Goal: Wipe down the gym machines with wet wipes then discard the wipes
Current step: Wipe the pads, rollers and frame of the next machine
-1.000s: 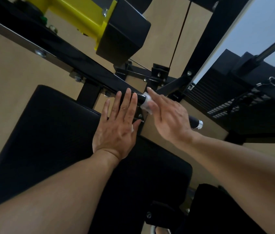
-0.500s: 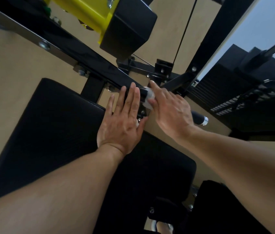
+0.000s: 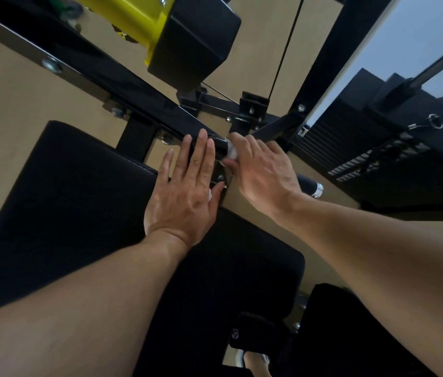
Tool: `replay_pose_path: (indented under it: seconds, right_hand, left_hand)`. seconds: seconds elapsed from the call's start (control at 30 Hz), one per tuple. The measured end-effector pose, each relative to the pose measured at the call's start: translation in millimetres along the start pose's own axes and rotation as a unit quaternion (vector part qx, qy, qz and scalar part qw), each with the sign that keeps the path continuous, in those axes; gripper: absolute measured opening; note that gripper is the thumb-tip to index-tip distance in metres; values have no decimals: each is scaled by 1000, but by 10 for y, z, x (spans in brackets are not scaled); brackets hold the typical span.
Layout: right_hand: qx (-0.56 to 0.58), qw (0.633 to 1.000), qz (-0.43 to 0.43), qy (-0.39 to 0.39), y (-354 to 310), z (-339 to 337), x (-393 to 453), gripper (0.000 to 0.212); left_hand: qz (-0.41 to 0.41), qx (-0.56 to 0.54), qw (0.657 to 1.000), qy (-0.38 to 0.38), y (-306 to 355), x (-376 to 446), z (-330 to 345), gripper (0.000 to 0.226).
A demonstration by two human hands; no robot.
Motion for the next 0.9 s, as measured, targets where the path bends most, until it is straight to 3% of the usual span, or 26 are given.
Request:
replay_pose_path:
  seconds: [0.23,0.43,0.53,0.63,0.73,0.9]
  right_hand:
    - [-56,991,34,-114,1105,106,-513,58]
    - [-12,984,80,-159,1457,20,-702,45]
    - [13,974,209,-83,1738,-174,-686,51]
    - [95,926,364,34,1887,-340,-430,45]
    - [181,922,332,90,1452,-418,-41,34]
    - [243,950,194,-41,472,-154,-76,43]
  left_hand:
    - [6,-20,1000,23,-2,-5,-15,70]
    - [11,-25,999,46,17,-3,-28,66]
    - [12,-31,998,48,1,2,-39,65]
    - [8,-37,998,51,-9,-9,-35,64]
    - [6,-40,998,49,2,-13,-28,63]
    - [-5,-36,999,40,-6,-13,-21,67]
Point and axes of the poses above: each hand's wrist, its own x-axis towards the middle knuckle, its own z-axis out of the palm, y = z × x, the point moved 7 cm from there along x, towards the middle knuckle, and after that the axes turned 13 degrees about z, right-handed, at the moved point
